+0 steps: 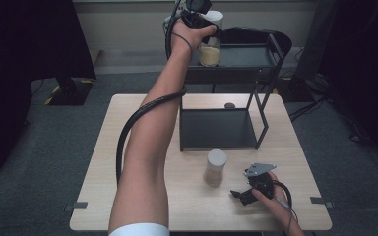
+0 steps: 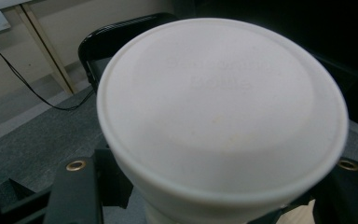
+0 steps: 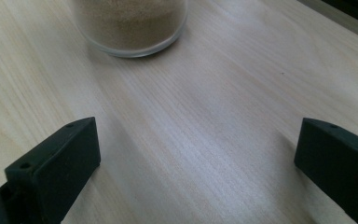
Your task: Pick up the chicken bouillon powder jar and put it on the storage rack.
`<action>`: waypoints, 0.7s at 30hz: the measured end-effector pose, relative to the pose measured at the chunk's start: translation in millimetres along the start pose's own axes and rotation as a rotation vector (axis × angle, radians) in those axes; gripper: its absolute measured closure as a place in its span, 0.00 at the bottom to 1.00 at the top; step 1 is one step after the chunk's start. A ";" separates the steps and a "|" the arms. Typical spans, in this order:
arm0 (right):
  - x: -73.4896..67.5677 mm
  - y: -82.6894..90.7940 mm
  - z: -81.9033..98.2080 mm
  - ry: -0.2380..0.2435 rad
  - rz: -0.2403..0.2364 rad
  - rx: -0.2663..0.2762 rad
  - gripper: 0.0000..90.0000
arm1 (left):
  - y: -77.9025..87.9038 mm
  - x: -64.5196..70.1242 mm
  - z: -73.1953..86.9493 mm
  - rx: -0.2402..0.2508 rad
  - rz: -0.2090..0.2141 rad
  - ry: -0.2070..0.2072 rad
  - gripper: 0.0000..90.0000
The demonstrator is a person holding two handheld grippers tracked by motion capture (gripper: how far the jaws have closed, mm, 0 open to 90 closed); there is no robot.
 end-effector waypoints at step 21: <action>0.0 0.0 0.0 0.000 0.000 0.000 0.00 | -2.8 0.5 4.5 0.019 0.006 -0.024 0.38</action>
Point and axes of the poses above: each handheld gripper's, and its own axes: y roughly backward along the jaws, z roughly out of its underside, x roughly to its right, the point moved 2 cm from there along -y, roughly forward along the jaws, and after that the axes turned 12 degrees about x, right-handed, at the moved point
